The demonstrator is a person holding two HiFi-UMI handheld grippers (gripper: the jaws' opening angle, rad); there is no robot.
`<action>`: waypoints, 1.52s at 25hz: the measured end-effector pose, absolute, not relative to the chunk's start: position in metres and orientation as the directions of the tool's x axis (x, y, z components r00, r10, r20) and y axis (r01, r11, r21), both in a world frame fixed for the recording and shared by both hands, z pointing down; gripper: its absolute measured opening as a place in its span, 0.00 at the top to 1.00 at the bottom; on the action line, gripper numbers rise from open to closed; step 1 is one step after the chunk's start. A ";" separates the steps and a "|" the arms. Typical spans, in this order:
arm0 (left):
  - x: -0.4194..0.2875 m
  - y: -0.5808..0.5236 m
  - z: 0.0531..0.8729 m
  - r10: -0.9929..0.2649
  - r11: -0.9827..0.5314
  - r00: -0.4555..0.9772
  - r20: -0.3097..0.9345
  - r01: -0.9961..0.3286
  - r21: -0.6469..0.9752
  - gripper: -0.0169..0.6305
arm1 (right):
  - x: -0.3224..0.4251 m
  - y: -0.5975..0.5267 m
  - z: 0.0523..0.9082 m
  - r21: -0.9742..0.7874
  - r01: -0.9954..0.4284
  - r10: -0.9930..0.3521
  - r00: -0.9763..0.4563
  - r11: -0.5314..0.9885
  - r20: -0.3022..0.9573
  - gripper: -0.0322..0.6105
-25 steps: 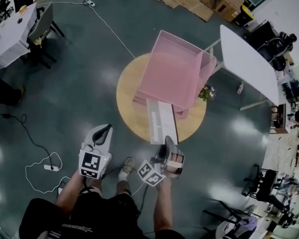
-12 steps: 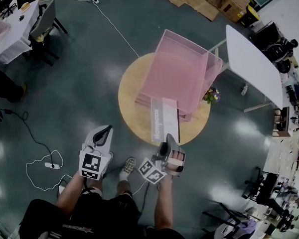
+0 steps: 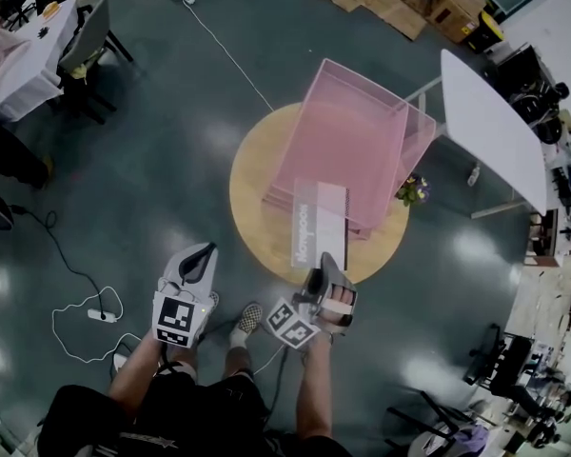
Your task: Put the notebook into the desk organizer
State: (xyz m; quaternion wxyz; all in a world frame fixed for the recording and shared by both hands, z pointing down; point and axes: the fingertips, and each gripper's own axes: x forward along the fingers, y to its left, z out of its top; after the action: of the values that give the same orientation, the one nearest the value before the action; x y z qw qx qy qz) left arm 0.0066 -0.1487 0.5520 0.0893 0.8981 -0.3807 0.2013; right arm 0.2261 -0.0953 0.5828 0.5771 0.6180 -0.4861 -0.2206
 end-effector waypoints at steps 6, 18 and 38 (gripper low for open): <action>0.002 -0.155 0.561 -0.647 -0.686 0.618 0.446 -0.728 0.013 0.96 | 0.227 -0.112 0.587 0.930 -0.337 -0.856 0.429 0.145 0.289 0.93; 0.002 -0.151 0.584 -0.629 -0.679 0.606 0.488 -0.733 0.035 0.96 | 0.234 -0.136 0.599 0.932 -0.324 -0.856 0.423 0.163 0.297 0.92; -0.013 -0.165 0.600 -0.631 -0.650 0.562 0.535 -0.759 0.031 0.96 | 0.239 -0.170 0.608 0.928 -0.330 -0.860 0.408 0.173 0.306 0.90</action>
State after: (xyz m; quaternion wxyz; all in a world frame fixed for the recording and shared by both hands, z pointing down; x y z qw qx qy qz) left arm -0.0132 -0.1649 0.5999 0.1301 0.8741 -0.3976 0.2468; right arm 0.2389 -0.1699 0.6082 0.5850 0.6016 -0.4944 -0.2268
